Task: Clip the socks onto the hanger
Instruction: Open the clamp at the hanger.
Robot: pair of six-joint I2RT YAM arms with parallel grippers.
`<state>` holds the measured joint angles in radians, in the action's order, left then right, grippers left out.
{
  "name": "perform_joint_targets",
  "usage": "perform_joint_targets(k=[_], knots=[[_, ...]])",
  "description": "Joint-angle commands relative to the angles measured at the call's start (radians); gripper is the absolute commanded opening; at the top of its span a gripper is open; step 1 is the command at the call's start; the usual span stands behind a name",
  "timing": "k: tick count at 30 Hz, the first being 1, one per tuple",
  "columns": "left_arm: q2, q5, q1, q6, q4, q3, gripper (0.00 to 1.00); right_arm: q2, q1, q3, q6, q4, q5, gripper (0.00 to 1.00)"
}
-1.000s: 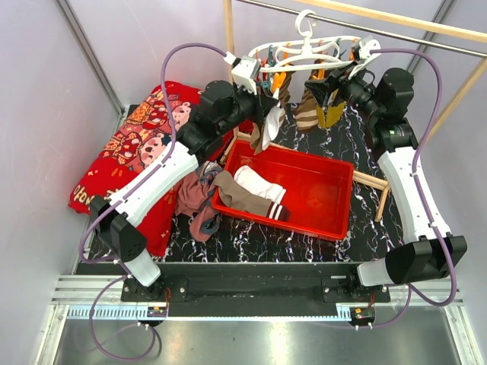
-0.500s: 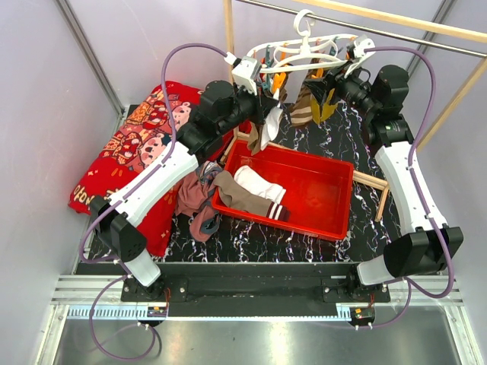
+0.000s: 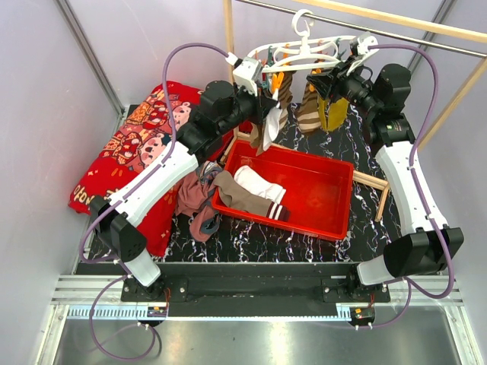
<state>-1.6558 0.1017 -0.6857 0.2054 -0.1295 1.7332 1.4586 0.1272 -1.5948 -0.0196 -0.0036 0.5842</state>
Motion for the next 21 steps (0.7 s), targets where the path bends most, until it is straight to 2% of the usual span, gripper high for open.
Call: perform_joint_targets(k=[1,7,10,11,15,21], knots=[[0.018,-0.011,0.006,-0.087,0.001,0.040,0.11,-0.038,0.000,0.008,-0.080,0.045,-0.014,0.19],[0.001,-0.031,0.006,-0.175,0.013,0.042,0.21,-0.072,0.002,0.068,-0.180,0.042,-0.046,0.09],[0.008,-0.025,0.006,-0.195,0.021,0.031,0.31,-0.087,0.002,0.093,-0.226,0.036,-0.064,0.05],[0.013,-0.019,0.006,-0.196,0.027,0.016,0.39,-0.092,0.002,0.098,-0.252,0.034,-0.066,0.04],[0.069,0.032,0.005,-0.198,0.057,-0.043,0.49,-0.098,0.002,0.114,-0.305,0.025,-0.087,0.01],[0.181,0.049,-0.046,-0.372,0.057,-0.190,0.62,-0.093,0.008,0.119,-0.355,0.020,-0.099,0.00]])
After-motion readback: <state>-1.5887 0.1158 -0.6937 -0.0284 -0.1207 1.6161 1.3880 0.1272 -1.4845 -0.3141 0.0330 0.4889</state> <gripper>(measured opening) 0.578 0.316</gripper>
